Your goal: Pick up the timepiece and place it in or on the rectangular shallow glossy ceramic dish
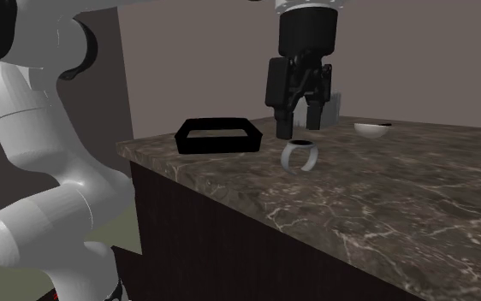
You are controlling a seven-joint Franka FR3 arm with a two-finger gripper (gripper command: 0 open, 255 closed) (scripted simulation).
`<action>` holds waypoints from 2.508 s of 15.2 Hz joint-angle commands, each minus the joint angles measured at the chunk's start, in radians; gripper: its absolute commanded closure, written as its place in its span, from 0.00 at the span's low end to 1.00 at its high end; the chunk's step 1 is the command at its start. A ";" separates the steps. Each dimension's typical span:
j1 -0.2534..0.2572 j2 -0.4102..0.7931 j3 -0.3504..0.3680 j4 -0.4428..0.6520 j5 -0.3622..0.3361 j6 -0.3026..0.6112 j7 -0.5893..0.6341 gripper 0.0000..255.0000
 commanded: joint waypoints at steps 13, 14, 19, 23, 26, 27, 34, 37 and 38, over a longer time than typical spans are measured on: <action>0.001 -0.011 0.000 -0.045 0.002 0.035 -0.002 1.00; 0.001 -0.010 0.000 -0.046 0.002 0.036 -0.002 1.00; 0.001 -0.011 0.000 -0.046 0.002 0.035 -0.002 1.00; -0.001 0.007 -0.001 0.026 -0.002 -0.019 0.001 1.00; -0.002 0.024 0.000 0.083 -0.005 -0.060 0.004 1.00; -0.002 0.029 0.000 0.103 -0.006 -0.073 0.005 1.00; -0.033 0.051 0.018 0.136 -0.001 -0.087 0.184 0.00; -0.103 0.053 0.063 0.076 0.021 -0.029 0.542 0.00; -0.103 0.048 0.063 0.058 0.022 -0.015 0.541 0.00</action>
